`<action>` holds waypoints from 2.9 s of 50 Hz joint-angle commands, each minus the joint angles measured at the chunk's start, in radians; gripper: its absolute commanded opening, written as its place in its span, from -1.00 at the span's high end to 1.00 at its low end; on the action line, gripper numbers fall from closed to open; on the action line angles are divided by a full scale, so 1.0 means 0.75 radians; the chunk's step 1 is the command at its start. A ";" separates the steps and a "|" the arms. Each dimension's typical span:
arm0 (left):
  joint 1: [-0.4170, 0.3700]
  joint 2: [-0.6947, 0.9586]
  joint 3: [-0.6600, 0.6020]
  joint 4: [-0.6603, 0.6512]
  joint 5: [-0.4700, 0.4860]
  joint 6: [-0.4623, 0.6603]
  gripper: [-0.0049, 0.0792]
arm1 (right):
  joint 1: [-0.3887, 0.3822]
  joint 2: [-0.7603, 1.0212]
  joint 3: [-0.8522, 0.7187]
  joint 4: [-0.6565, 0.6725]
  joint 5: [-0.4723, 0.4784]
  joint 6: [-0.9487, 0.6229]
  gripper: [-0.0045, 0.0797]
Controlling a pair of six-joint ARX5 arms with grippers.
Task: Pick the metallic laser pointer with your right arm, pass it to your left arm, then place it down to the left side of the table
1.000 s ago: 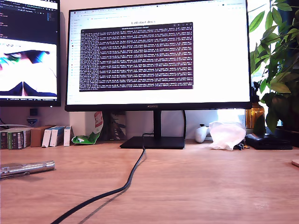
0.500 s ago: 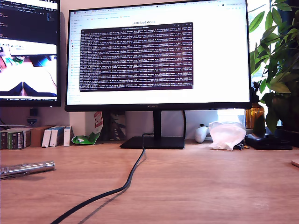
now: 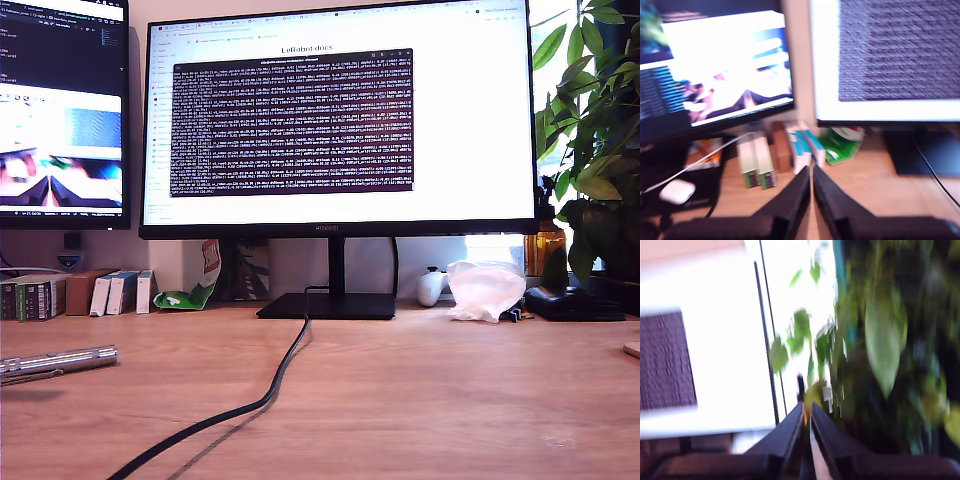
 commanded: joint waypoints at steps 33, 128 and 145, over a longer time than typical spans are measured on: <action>-0.151 -0.453 -0.488 0.199 -0.115 0.097 0.94 | 0.124 -0.306 -0.167 -0.123 -0.015 -0.107 0.92; -0.216 -0.734 -0.809 -0.064 -0.329 -0.024 0.94 | 0.171 -0.303 -0.324 -0.467 0.013 -0.065 0.92; -0.025 -0.734 -0.809 -0.064 -0.330 -0.024 0.94 | 0.171 -0.303 -0.324 -0.467 0.013 -0.065 0.92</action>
